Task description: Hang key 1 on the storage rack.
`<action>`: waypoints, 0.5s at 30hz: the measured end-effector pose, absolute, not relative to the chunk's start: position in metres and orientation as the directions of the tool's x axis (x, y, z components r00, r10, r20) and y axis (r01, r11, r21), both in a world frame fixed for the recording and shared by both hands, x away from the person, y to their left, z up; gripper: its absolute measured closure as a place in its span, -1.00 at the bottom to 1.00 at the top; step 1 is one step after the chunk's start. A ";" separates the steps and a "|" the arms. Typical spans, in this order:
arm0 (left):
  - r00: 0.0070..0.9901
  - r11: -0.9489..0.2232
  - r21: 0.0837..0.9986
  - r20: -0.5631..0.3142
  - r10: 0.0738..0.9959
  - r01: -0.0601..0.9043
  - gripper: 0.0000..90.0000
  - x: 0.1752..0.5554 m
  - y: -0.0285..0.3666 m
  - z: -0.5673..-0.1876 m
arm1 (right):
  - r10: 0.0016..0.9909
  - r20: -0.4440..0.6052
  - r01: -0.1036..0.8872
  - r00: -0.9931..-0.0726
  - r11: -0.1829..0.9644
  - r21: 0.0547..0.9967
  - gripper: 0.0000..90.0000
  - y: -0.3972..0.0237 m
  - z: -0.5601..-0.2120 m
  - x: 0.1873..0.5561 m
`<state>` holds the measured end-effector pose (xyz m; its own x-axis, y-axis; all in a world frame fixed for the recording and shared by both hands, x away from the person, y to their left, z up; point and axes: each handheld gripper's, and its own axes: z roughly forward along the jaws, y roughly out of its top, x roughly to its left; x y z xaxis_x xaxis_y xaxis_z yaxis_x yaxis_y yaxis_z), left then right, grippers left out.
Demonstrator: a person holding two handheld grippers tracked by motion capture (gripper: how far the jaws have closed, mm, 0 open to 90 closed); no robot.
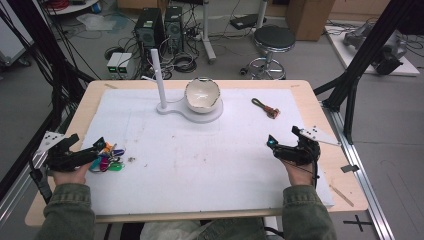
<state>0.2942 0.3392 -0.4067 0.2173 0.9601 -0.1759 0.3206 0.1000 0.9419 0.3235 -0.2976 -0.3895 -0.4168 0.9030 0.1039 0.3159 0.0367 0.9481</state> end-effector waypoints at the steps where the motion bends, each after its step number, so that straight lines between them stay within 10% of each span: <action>1: 0.216 0.102 0.942 -0.177 0.960 0.320 -0.96 0.294 0.339 -0.407 | 0.902 0.101 0.317 -0.419 0.042 0.948 -0.98 -0.298 -0.390 0.325; 15: 0.216 0.100 0.938 -0.178 0.960 0.331 -0.96 0.295 0.339 -0.408 | 0.888 0.131 0.404 -0.442 0.066 0.912 -0.98 -0.293 -0.390 0.340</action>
